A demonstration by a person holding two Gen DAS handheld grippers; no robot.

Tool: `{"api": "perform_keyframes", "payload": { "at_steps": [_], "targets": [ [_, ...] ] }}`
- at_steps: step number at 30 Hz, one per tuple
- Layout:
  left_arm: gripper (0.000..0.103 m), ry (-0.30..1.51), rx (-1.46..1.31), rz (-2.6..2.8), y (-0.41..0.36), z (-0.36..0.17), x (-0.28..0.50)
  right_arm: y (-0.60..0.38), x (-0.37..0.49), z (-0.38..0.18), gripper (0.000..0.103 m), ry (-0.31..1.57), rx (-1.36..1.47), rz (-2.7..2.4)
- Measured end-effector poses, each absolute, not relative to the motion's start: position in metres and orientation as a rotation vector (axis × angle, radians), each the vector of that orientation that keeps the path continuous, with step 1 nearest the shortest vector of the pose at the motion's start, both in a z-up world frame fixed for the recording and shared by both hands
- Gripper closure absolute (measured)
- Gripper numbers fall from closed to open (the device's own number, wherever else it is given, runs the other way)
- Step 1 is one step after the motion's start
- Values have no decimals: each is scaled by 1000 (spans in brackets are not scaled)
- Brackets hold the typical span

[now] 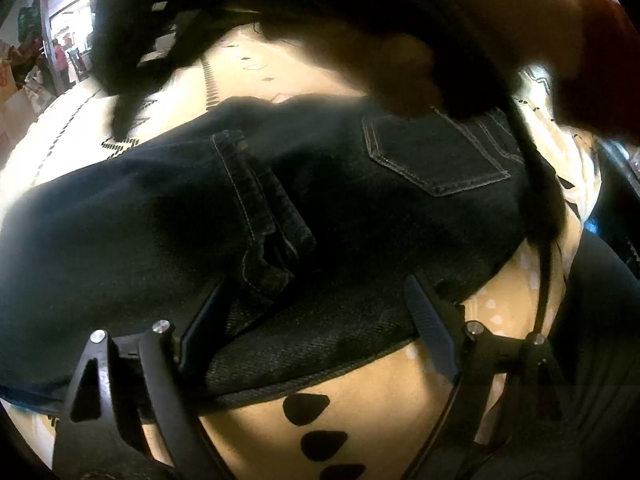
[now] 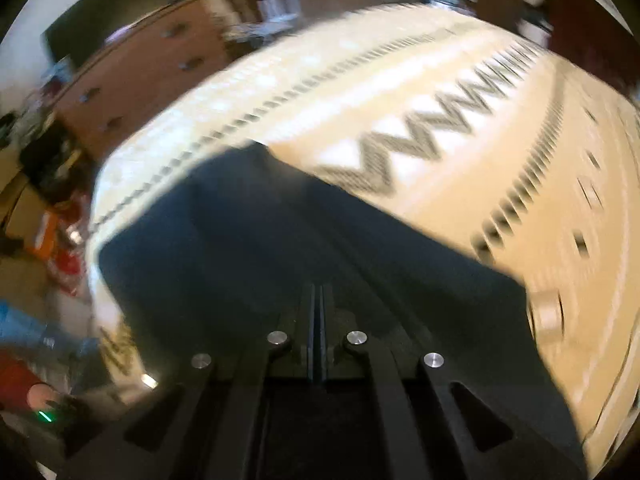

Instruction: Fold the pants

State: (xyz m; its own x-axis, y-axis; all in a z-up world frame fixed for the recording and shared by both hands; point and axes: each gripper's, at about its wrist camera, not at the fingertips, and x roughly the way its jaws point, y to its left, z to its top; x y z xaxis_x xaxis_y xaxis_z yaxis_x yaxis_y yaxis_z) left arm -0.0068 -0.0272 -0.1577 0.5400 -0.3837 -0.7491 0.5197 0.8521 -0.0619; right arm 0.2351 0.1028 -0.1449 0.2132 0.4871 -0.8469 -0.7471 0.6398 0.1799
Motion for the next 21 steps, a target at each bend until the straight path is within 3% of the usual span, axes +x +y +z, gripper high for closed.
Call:
{"api": "perform_keyframes", "payload": {
  "at_steps": [7,15,21],
  "targets": [
    [14,831,154,-539,-22,-158,-10,191,253,-199,103,1210,-497,1061],
    [13,821,123,-550,-13,-157,-9,211,274,-156,103,1133,-435,1134],
    [12,818,118,-550,-11,-156,-10,253,279,-195,103,1207,-557,1093]
  ]
}}
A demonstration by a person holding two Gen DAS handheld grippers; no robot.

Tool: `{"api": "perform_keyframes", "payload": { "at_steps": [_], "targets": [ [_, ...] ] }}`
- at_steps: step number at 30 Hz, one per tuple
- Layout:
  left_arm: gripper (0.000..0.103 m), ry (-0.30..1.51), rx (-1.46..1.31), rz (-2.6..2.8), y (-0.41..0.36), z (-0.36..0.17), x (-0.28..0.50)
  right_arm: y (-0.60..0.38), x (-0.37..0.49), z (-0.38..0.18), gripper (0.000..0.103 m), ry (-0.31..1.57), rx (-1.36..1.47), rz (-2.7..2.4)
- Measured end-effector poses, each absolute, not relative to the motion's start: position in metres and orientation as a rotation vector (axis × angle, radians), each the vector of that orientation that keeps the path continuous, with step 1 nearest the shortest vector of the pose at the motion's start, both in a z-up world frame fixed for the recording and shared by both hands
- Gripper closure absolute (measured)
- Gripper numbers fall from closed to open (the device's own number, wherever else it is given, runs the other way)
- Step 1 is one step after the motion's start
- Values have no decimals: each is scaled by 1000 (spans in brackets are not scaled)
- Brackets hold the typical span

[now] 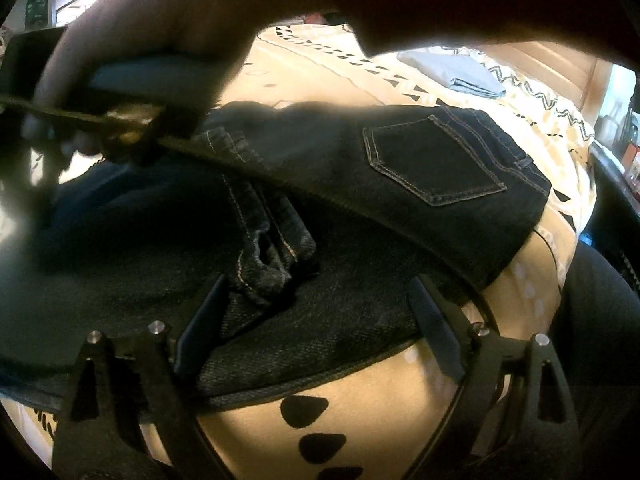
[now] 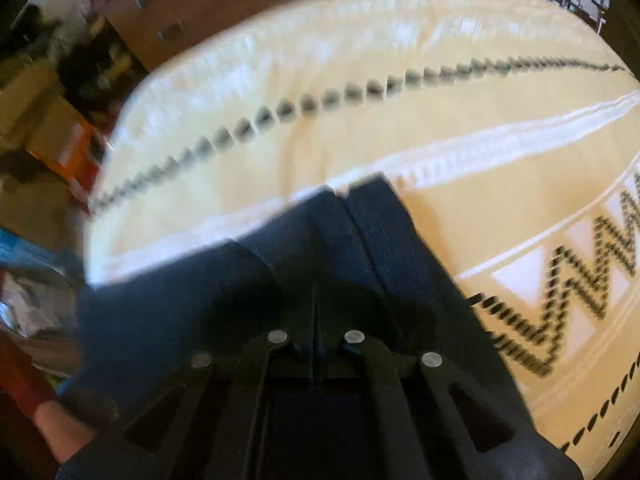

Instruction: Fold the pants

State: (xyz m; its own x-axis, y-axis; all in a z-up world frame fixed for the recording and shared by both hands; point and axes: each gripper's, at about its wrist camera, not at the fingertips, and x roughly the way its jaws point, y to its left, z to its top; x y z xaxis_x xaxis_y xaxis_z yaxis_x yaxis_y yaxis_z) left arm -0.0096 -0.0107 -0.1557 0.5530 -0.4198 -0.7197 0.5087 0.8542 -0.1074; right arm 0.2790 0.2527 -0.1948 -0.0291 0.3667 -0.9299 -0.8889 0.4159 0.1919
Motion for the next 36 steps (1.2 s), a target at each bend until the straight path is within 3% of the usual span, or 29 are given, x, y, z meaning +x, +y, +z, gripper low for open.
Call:
{"api": "perform_keyframes", "payload": {
  "at_steps": [7,11,13,18,20,25,28,36],
  "targets": [
    [10,812,104,-550,-11,-155,-10,268,212,-138,96,1160,-570,1335],
    [9,806,100,-552,-11,-155,-11,293,168,-180,96,1251,-721,1391],
    [9,803,98,-555,-10,-155,-11,283,188,-176,97,1319,-580,1405],
    [8,791,76,-569,-10,-155,-12,205,273,-121,89,1184,-244,1238],
    [7,782,76,-579,-10,-156,-12,193,295,-120,83,1141,-285,1109],
    [4,768,76,-588,-12,-157,-11,206,303,-130,82,1125,-369,1089],
    [4,766,70,-596,-10,-157,-11,231,294,-141,71,1123,-416,1128],
    [4,763,69,-601,-10,-157,-11,252,290,-179,70,1180,-509,1095]
  ]
}}
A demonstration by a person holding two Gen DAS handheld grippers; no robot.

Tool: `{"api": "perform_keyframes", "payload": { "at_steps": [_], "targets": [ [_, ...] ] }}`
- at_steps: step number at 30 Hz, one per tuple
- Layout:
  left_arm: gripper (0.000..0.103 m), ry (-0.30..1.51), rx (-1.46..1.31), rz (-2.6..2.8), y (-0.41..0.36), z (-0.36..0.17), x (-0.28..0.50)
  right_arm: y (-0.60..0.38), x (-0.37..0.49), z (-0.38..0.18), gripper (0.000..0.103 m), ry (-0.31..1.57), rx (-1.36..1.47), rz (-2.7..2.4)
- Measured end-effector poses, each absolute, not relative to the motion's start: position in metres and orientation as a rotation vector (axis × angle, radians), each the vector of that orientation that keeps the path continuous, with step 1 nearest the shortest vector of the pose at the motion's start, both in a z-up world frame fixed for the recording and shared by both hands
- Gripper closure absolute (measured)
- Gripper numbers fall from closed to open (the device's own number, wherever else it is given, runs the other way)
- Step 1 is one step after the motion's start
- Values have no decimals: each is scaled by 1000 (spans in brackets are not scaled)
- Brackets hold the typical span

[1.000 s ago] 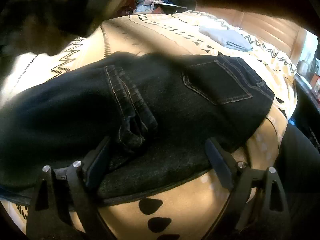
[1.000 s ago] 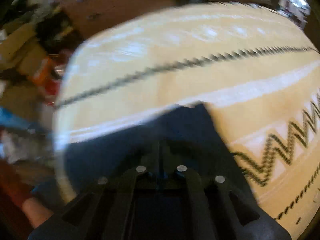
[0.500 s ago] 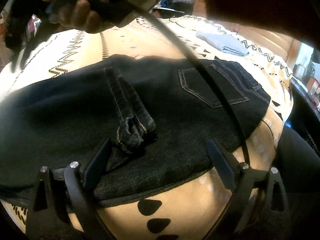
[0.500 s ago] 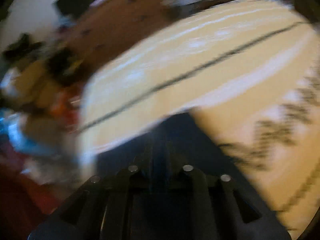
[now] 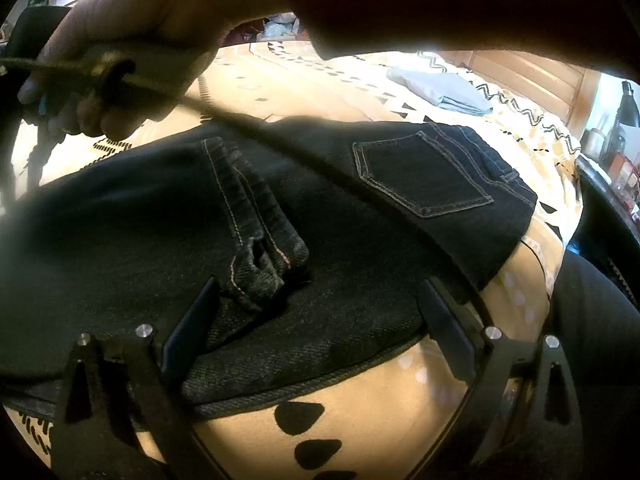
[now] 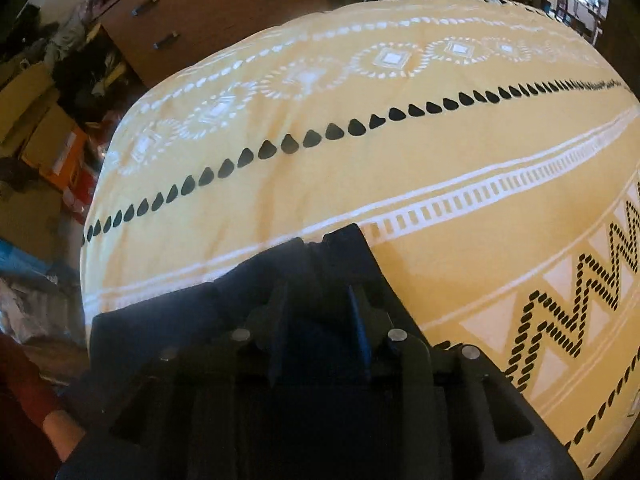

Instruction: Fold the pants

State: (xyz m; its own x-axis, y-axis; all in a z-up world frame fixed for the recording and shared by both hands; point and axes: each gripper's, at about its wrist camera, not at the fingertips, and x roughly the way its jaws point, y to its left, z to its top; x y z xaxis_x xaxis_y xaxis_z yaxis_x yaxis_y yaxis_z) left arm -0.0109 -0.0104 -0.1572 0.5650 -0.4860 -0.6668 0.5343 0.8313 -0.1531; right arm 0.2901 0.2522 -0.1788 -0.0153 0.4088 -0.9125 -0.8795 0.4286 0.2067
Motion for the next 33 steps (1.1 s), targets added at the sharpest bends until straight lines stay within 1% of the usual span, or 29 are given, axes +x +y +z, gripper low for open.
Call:
{"api": "perform_keyframes", "payload": {
  "at_steps": [2,5,9,12,16,18,21,22,23,24,25,26,29,33],
  "targets": [
    [4,764,62,-605,-9,-157,-11,252,284,-178,97,1201,-504,1133],
    [4,761,58,-608,-9,-157,-11,247,271,-164,99,1158,-528,1173],
    [3,760,52,-611,-6,-157,-11,238,298,-145,101,1101,-436,1120],
    [2,758,53,-611,-6,-157,-11,235,307,-152,102,1099,-449,1081],
    [1,766,62,-613,-8,-157,-10,249,306,-185,102,1126,-530,1048],
    [1,780,52,-618,-6,-154,-10,239,318,-175,102,1103,-473,1005],
    [3,800,30,-616,3,-146,-14,181,338,-117,95,981,-261,917],
    [3,801,19,-610,9,-142,-16,149,339,-97,85,945,-188,883],
    [3,798,10,-601,15,-139,-18,125,336,-86,71,919,-144,855],
    [3,795,4,-588,21,-136,-20,88,330,-76,65,889,-86,809],
    [3,791,6,-571,28,-132,-22,63,325,-75,62,886,-49,783],
    [3,785,13,-547,35,-130,-23,29,315,-80,62,904,-4,742],
    [3,782,14,-443,56,-125,-20,-28,284,-108,62,963,58,644],
    [3,748,-12,-318,82,-115,-15,-65,231,-151,62,1042,154,649]
  ]
}}
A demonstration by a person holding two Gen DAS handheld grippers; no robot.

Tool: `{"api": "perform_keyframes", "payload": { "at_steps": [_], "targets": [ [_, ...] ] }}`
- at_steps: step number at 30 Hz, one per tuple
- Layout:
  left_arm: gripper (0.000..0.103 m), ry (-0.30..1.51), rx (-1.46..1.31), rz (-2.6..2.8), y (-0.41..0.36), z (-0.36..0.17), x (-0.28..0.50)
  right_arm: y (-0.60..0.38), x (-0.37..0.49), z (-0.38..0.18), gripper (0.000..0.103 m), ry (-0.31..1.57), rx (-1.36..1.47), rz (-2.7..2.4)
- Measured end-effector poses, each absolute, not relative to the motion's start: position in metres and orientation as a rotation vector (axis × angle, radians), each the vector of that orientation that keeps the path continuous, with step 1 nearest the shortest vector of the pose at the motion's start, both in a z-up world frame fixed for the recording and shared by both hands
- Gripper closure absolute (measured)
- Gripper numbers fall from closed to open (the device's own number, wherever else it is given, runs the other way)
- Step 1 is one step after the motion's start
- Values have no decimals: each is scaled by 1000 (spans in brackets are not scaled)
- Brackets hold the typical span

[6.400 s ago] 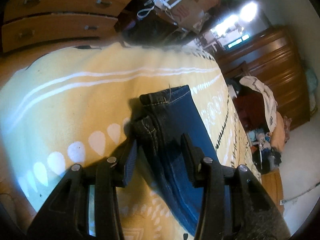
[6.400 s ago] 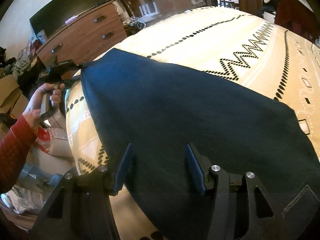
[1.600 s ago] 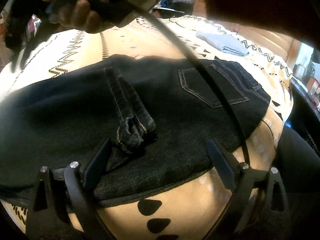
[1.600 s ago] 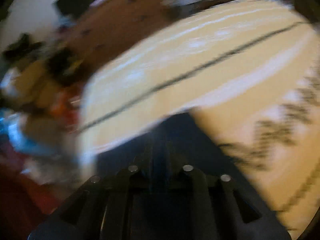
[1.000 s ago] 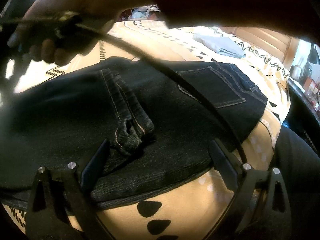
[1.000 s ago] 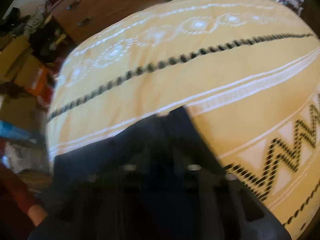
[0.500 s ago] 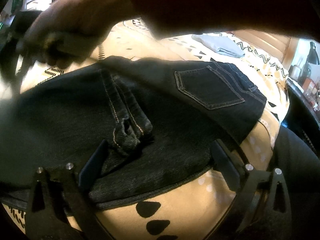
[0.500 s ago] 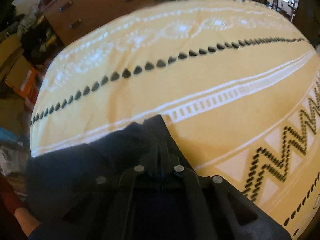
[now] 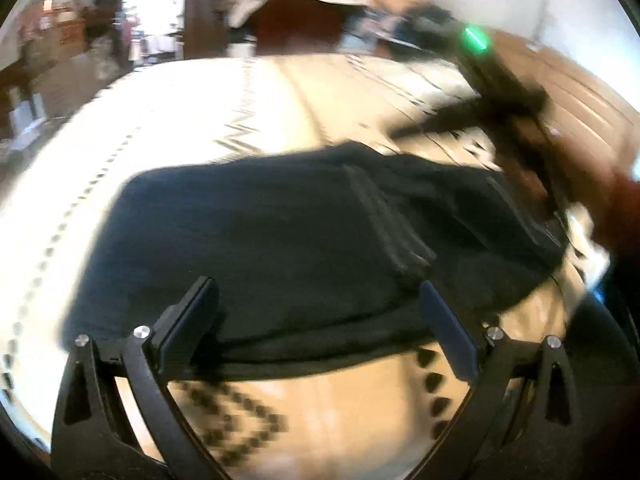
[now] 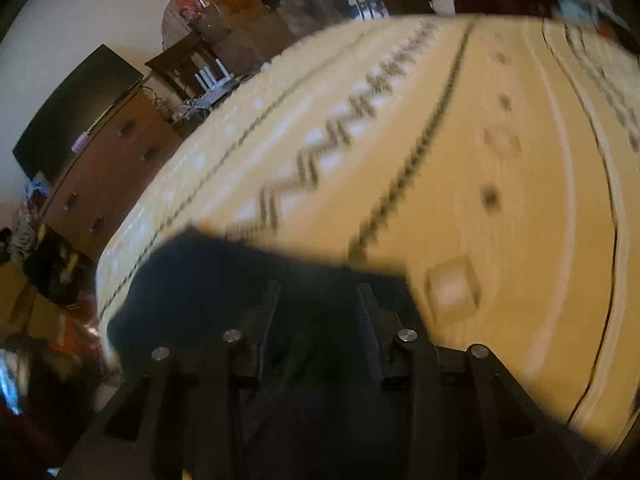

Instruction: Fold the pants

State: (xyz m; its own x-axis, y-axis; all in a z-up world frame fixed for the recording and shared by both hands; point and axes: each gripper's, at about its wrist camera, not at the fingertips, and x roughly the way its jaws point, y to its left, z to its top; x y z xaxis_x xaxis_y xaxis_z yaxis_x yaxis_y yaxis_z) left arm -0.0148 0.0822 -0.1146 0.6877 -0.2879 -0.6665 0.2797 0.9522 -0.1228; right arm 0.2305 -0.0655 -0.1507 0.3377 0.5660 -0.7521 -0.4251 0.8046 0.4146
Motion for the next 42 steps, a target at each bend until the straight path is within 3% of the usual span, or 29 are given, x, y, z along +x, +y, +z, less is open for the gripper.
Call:
{"api": "perform_keyframes", "payload": {
  "at_steps": [8,14,21,28,30,31,37,42],
  "targets": [
    [3,747,193,-296,66,-122,-3,-51,165,-195,62,1114,241,744],
    [6,788,89,-370,60,-123,8,-59,162,-201,62,1121,289,746],
    [7,754,-166,-230,146,-99,26,-57,154,-212,61,1163,359,780],
    [7,729,-140,-52,212,-94,39,-42,167,-222,59,1176,444,780],
    [7,752,-164,-54,222,-100,43,-41,170,-222,70,1190,492,787],
    [7,764,-170,-52,224,-104,47,-40,172,-222,91,1194,499,784],
    [7,825,-169,-117,221,-118,48,-75,156,-180,92,1044,463,767],
    [7,851,-163,-156,214,-125,54,-102,157,-214,92,1150,453,702]
  ]
}}
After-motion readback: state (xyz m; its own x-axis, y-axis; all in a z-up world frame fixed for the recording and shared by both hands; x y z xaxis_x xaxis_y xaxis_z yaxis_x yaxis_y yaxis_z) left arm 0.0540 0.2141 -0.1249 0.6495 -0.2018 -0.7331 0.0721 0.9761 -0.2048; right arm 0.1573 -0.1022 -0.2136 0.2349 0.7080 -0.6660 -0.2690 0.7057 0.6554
